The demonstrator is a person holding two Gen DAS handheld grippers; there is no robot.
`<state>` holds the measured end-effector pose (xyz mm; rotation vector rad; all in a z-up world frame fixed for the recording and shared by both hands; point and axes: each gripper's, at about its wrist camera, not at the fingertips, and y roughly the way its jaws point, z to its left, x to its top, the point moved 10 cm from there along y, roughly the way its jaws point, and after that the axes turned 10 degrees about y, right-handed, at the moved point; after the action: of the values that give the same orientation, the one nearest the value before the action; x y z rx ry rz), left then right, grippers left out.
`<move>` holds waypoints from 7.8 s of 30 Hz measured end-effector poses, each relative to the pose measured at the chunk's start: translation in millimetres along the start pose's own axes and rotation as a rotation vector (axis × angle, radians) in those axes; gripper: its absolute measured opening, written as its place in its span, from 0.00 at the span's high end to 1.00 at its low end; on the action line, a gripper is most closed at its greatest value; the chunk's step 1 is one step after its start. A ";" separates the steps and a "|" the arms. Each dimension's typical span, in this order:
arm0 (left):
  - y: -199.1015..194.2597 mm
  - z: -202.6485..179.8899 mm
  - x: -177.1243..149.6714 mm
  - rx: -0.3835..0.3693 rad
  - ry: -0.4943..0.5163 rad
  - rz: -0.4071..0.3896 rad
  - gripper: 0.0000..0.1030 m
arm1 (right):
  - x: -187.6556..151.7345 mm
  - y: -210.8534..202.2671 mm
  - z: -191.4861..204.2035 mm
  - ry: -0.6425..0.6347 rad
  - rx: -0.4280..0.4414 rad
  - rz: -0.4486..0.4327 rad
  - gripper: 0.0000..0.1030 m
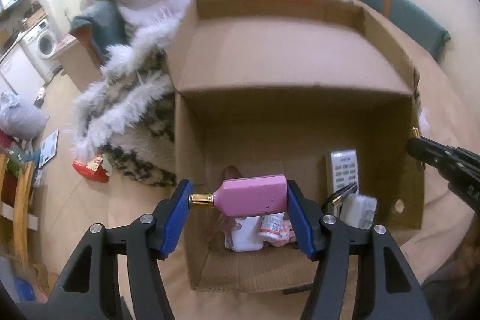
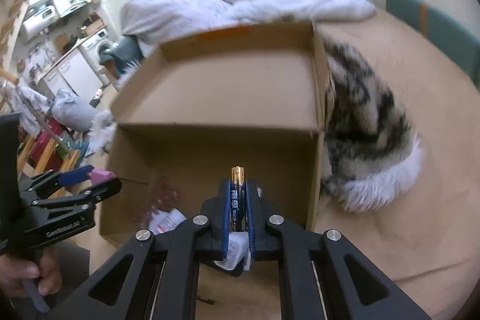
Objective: Organize rigid objects
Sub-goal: 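Lift the pink bottle toward the box with the left tool while the right tool grasps a battery, then lower the pink bottle and gold-tipped battery into the box and open both tools, then withdraw both tools from the box toward the remaining items, then grasp the black power bank with the right tool while the left tool grasps the white pill bottle, then carry the pill bottle and power bank over the box and lower them inside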
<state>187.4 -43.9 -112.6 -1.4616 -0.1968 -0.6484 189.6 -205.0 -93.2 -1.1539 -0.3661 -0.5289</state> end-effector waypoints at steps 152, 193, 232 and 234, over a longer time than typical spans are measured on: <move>-2.3 1.2 -127.9 -0.090 -0.163 0.278 0.29 | -194.1 36.1 -6.8 -0.007 -0.201 0.428 0.16; 99.8 -103.6 -100.6 0.018 -0.210 0.328 0.53 | -175.5 45.7 -88.4 0.247 -0.255 0.375 0.16; -67.6 27.8 -88.6 0.057 -0.228 0.055 0.53 | -125.6 -35.0 8.0 0.025 -0.125 0.094 0.16; -79.2 33.8 -68.3 0.063 -0.218 0.014 0.53 | -113.5 -42.1 8.8 0.032 -0.102 0.080 0.16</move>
<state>99.5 10.1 -74.8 -1.4702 -0.3734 -0.4669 72.3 -186.3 -118.2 -1.2514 -0.2665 -0.5005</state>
